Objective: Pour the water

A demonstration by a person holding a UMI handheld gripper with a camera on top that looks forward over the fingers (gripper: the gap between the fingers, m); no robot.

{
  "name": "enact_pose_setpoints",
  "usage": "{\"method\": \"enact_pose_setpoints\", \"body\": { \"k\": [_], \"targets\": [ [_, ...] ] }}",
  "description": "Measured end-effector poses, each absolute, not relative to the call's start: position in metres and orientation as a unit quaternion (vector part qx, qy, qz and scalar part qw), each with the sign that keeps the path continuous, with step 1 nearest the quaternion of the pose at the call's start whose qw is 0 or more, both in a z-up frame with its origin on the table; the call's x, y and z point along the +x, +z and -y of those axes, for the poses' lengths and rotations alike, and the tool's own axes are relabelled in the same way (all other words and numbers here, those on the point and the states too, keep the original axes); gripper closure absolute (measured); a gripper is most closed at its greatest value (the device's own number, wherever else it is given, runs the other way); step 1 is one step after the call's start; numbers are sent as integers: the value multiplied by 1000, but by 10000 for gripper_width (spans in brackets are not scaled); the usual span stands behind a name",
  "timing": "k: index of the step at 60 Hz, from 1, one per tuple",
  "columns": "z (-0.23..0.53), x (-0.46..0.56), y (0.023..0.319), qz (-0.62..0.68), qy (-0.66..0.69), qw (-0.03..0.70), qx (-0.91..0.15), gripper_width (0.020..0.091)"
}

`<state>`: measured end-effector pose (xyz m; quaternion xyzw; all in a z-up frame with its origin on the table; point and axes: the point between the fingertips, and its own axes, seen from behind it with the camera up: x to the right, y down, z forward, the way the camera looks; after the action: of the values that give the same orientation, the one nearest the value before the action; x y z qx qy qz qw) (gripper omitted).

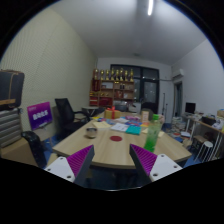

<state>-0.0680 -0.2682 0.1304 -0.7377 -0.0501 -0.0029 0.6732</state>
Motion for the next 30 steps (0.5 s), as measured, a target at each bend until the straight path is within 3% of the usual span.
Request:
{"method": "enact_pose_setpoints", "body": {
  "k": [13, 30],
  "targets": [
    [169, 57, 111, 19, -48, 683, -729, 299],
    [64, 128, 90, -26, -73, 678, -731, 301]
  ]
}}
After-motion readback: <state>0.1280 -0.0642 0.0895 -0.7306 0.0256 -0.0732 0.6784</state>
